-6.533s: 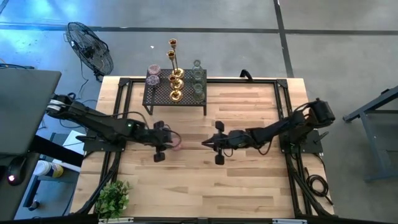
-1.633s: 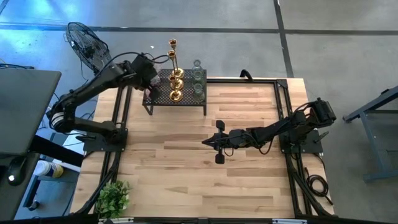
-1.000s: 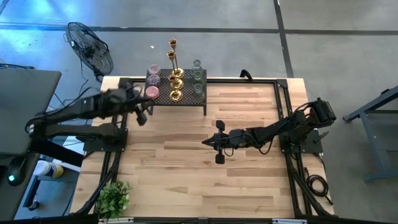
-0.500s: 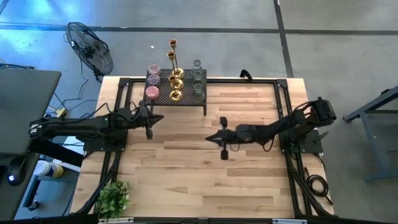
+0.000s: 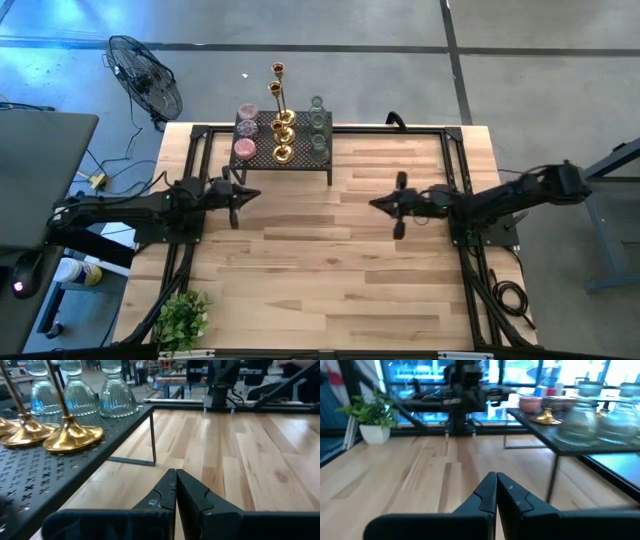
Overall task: Pick & Place candle stick holders
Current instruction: Return to Home Position
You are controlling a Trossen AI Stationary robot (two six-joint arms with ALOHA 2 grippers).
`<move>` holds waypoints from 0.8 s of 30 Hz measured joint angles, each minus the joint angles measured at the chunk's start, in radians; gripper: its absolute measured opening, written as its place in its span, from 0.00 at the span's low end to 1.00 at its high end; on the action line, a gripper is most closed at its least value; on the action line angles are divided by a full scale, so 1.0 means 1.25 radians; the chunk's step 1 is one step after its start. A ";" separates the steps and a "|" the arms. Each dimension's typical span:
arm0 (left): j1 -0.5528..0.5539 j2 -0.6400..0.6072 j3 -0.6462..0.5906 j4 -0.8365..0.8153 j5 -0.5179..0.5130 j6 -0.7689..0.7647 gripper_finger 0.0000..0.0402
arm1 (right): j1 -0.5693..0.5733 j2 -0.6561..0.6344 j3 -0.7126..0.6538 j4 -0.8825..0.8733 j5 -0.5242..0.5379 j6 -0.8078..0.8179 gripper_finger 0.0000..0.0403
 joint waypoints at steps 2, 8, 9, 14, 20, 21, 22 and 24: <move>0.000 -0.038 -0.011 -0.006 0.001 0.000 0.01 | -0.014 -0.060 -0.044 -0.002 0.001 0.016 0.00; 0.000 -0.163 -0.014 -0.107 -0.001 -0.004 0.01 | -0.040 -0.232 -0.108 -0.091 0.006 0.034 0.00; 0.000 -0.184 -0.014 -0.127 -0.002 -0.007 0.01 | -0.043 -0.250 -0.108 -0.103 0.010 0.033 0.00; 0.001 -0.254 -0.012 -0.147 0.028 -0.019 0.01 | -0.062 -0.341 -0.108 -0.171 0.007 0.009 0.00; 0.000 -0.242 -0.012 -0.156 0.044 -0.054 0.01 | -0.092 -0.413 -0.108 -0.225 -0.002 -0.003 0.00; 0.000 -0.243 -0.013 -0.157 0.046 -0.055 0.01 | -0.095 -0.416 -0.108 -0.225 -0.003 0.000 0.00; 0.000 -0.245 -0.013 -0.157 0.047 -0.056 0.01 | -0.097 -0.418 -0.108 -0.225 -0.002 0.002 0.00; 0.000 -0.246 -0.013 -0.155 0.046 -0.065 0.01 | -0.097 -0.417 -0.108 -0.229 0.001 -0.001 0.00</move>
